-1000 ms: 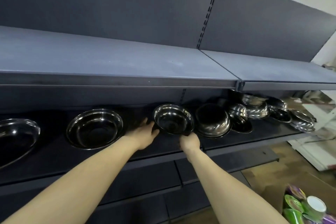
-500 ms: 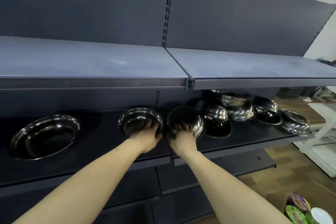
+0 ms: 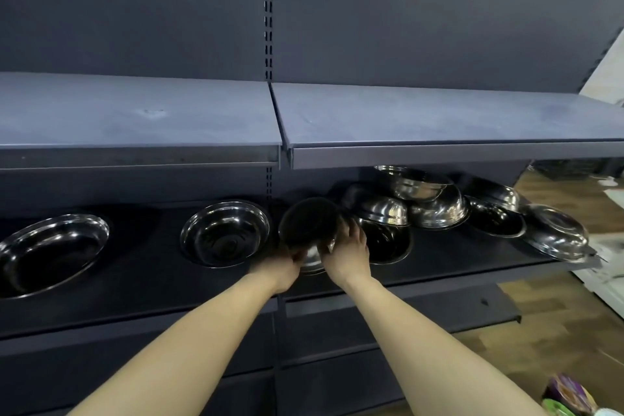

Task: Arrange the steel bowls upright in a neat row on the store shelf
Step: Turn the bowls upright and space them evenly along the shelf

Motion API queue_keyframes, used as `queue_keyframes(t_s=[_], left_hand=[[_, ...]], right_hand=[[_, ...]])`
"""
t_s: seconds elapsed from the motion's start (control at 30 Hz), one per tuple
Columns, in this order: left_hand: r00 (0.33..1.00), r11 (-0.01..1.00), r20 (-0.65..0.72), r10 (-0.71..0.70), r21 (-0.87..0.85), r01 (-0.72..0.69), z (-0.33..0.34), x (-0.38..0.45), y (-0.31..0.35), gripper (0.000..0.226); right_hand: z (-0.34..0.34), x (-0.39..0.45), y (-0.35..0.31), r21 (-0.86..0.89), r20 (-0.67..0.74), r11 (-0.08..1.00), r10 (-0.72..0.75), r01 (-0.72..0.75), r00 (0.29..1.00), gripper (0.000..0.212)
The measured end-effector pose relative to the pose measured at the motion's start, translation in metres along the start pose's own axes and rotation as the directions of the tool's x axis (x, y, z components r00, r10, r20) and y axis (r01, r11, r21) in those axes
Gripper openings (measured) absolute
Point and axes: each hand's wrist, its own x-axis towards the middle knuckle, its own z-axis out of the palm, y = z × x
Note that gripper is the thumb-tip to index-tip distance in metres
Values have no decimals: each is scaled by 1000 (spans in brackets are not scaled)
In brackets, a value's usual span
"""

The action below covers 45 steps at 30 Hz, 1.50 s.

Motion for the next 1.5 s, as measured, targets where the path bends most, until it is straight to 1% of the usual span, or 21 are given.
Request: queue_keyframes(t_s=[0.07, 0.1, 0.13, 0.23, 0.3, 0.37, 0.43, 0.5, 0.6, 0.73, 0.83, 0.87, 0.97, 1.03, 1.1, 1.17, 1.23, 1.33, 1.4, 1.43, 1.5], left_hand=[[1000, 993, -21, -7, -121, 4, 6, 1, 5, 49], [1000, 987, -18, -12, -162, 9, 7, 2, 7, 49], [1000, 982, -4, -15, -191, 14, 8, 4, 8, 54], [993, 934, 52, -102, -339, 113, 10, 14, 10, 85], [990, 892, 45, -136, -429, 142, 8, 17, 16, 85], [977, 842, 25, -211, -504, 194, 8, 19, 23, 82], [963, 775, 22, -267, -590, 228, 8, 22, 26, 85], [961, 728, 15, -278, -649, 221, 12, 24, 28, 87], [946, 708, -67, -318, -680, 190, 17, 19, 34, 74], [920, 740, -193, -342, -659, 136, 15, 8, 42, 60], [926, 709, -224, -302, -703, 62, 10, 1, 43, 58], [929, 672, -218, -298, -739, 42, 9, -1, 42, 58], [935, 501, -210, -284, -865, -42, 7, -8, 34, 62], [935, 423, -211, -284, -903, -75, 6, -13, 28, 65], [938, 336, -189, -292, -938, -85, 5, -18, 23, 58], [948, 243, -146, -283, -967, -76, 3, -22, 21, 49], [965, 160, -94, -246, -986, -55, -1, -24, 16, 47], [986, 100, -29, -165, -995, -13, -9, -26, 7, 63], [990, 77, -15, -139, -997, -4, -13, -28, -1, 73], [991, 74, -10, -133, -997, 0, -16, -29, -4, 76], [991, 70, 14, -132, -997, 24, -21, -31, -11, 73]], right_hand=[[-2, 7, 1, 40, 2, 999, 15, -16, 1000, 81], [-2, 9, 2, 51, 14, 998, 27, -28, 1000, 83], [-1, 11, 1, 53, 28, 998, 36, -37, 999, 85], [2, 17, 2, 80, 58, 995, 62, -67, 996, 91], [3, 21, 3, 113, 42, 988, 97, -101, 994, 92], [5, 24, 3, 85, 6, 990, 112, -112, 994, 92], [6, 25, 2, 73, -55, 990, 127, -123, 990, 92], [7, 21, 0, 116, -151, 984, 152, -136, 977, 93], [8, 15, -4, 208, -281, 968, 198, -142, 939, 90], [7, 8, -6, 284, -340, 950, 227, -131, 912, 83], [3, 3, -10, 333, -364, 940, 206, -80, 908, 77], [2, 1, -12, 353, -368, 934, 197, -59, 909, 76], [1, -8, -17, 420, -379, 907, 140, 35, 915, 75], [1, -16, -18, 424, -388, 901, 94, 87, 917, 75], [2, -27, -16, 447, -401, 885, 70, 129, 913, 74], [1, -38, -12, 499, -422, 848, 55, 181, 905, 74], [2, -49, -7, 553, -430, 801, 41, 228, 902, 79], [5, -65, -3, 636, -435, 732, 78, 245, 897, 79], [8, -72, -2, 718, -421, 664, 174, 210, 890, 73], [8, -74, -2, 783, -388, 596, 244, 178, 889, 67], [4, -74, -7, 916, -256, 388, 380, 98, 889, 50]])
